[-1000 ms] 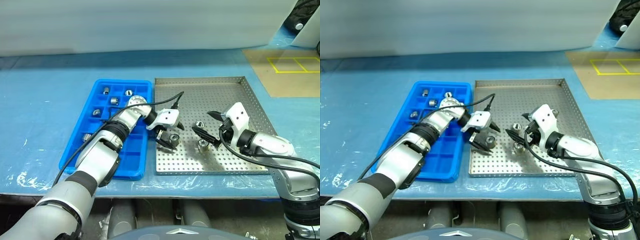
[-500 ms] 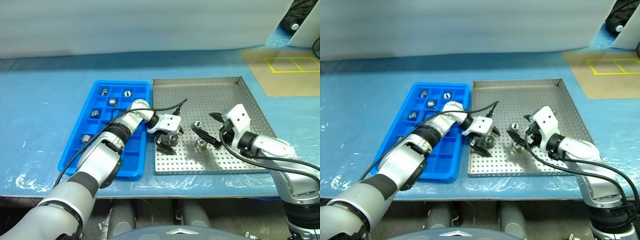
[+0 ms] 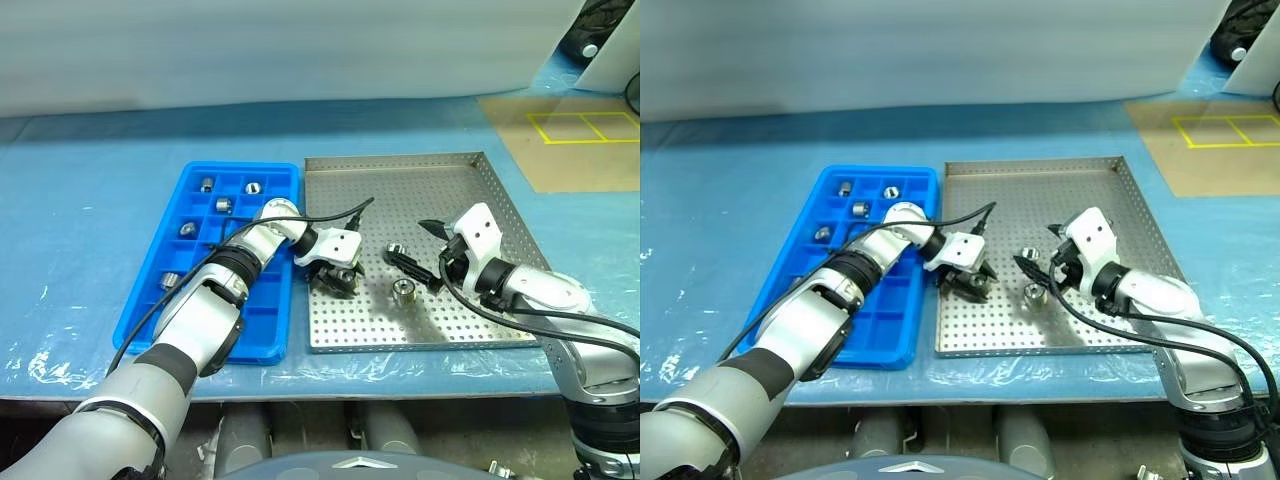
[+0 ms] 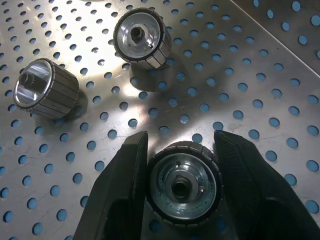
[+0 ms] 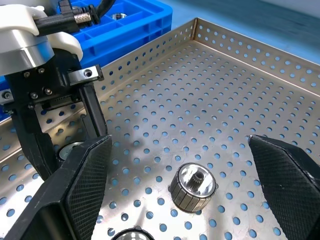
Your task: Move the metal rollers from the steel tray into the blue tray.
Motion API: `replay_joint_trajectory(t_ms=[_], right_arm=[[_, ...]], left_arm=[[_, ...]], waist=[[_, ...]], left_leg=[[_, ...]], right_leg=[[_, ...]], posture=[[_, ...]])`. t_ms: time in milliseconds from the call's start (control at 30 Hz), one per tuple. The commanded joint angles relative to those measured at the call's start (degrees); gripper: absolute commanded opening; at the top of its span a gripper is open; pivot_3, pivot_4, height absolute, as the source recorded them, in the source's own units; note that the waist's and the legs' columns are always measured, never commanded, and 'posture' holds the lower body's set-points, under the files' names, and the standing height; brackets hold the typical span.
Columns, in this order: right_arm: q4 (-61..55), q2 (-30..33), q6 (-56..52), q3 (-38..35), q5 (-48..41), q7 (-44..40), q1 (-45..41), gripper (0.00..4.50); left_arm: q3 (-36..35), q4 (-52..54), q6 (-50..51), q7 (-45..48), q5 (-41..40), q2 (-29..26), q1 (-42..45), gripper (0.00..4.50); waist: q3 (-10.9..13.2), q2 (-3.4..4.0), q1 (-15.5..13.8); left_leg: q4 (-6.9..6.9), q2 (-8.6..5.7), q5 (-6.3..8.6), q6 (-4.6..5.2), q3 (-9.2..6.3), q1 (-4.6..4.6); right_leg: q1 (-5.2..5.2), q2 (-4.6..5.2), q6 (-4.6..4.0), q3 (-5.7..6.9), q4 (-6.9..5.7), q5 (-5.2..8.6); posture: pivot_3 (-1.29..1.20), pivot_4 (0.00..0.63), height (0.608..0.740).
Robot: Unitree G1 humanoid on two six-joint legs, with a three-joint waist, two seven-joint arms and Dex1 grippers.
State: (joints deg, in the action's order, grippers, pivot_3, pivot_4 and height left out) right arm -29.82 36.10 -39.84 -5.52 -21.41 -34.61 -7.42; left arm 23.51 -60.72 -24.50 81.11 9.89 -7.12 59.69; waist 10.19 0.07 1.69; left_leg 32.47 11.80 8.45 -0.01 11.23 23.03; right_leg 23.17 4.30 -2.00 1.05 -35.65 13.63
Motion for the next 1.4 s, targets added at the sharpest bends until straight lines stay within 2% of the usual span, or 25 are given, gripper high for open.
replay_joint_trajectory(t_ms=[33, 300, 533, 733, 900, 1033, 1167, 1400], right_arm=[[-0.57, 0.35, 1.19, -0.85, -0.12, 0.17, -0.83, 4.50], [-0.03, 0.47, 1.25, -0.66, -0.15, -0.09, -1.48, 4.50], [2.02, -0.25, 2.65, 0.99, 0.28, -0.52, -3.23, 4.50], [6.77, -1.08, 5.17, 2.83, 0.45, -1.99, -8.53, 4.50], [13.06, -2.45, 8.21, 6.10, 0.99, -5.34, -15.27, 4.50], [18.69, -4.31, 11.20, 9.24, 2.19, -8.00, -19.98, 4.50], [25.38, -7.57, 14.54, 12.51, 2.96, -11.85, -25.47, 4.50], [30.64, -12.30, 16.61, 17.17, 2.74, -19.01, -31.14, 4.50]], left_arm=[[-0.23, -0.27, 0.41, 0.02, 0.59, -1.92, -1.50, 1.76], [-2.90, 3.14, -2.82, -1.98, -2.42, -2.20, -1.96, 1.76], [-13.29, 13.90, 1.46, 1.83, -17.11, -3.47, -2.61, 1.76], [-16.33, 20.97, 7.03, 1.87, -20.14, -9.18, -3.72, 1.76], [-17.79, 33.45, 15.60, 3.02, -23.34, -17.13, -8.40, 1.76], [-20.60, 37.69, 19.03, -1.15, -23.32, -22.67, -10.82, 1.76], [-24.47, 42.35, 21.65, -7.18, -22.53, -28.34, -17.35, 1.76], [-29.17, 51.82, 28.09, -13.69, -24.95, -32.79, -29.57, 1.76]], waist=[[0.00, 0.00, 0.17], [0.00, 0.00, 0.57], [0.02, 0.01, 0.14], [0.02, 0.02, -0.05], [0.05, 0.05, -0.61], [0.06, 0.07, -1.95], [0.06, 0.08, -2.96], [0.08, 0.09, -5.72]], left_leg=[[0.01, 0.00, 0.00, 0.00, 0.00, -0.02], [-0.02, 0.00, 0.00, -0.01, -0.01, -0.13], [-0.10, 0.02, 0.01, 0.05, 0.03, 0.11], [-0.14, 0.04, 0.02, 0.03, 0.09, 0.06], [-0.21, 0.05, 0.00, 0.02, 0.05, 0.06], [-0.30, 0.08, -0.04, -0.03, 0.09, 0.10], [-0.29, 0.10, -0.02, -0.06, 0.07, 0.09], [-0.34, 0.16, -0.10, -0.20, 0.06, 0.22]], right_leg=[[-0.02, 0.00, 0.00, 0.00, 0.00, 0.00], [-0.10, -0.01, 0.01, 0.00, 0.01, 0.00], [0.06, 0.02, -0.01, 0.03, 0.11, 0.00], [0.07, 0.02, -0.01, 0.03, 0.11, 0.00], [0.14, 0.01, -0.02, 0.02, 0.08, 0.00], [0.20, 0.01, -0.04, 0.10, 0.04, 0.02], [0.22, 0.03, -0.04, 0.08, 0.00, 0.02], [0.36, 0.03, -0.06, 0.22, -0.07, 0.03]], posture=[[-0.47, 0.150, 0.740], [-0.45, 0.150, 0.740], [-0.41, 0.150, 0.740], [-0.33, 0.150, 0.740], [-0.24, 0.150, 0.740], [-0.17, 0.150, 0.740], [-0.02, 0.150, 0.740], [0.11, 0.150, 0.740]])
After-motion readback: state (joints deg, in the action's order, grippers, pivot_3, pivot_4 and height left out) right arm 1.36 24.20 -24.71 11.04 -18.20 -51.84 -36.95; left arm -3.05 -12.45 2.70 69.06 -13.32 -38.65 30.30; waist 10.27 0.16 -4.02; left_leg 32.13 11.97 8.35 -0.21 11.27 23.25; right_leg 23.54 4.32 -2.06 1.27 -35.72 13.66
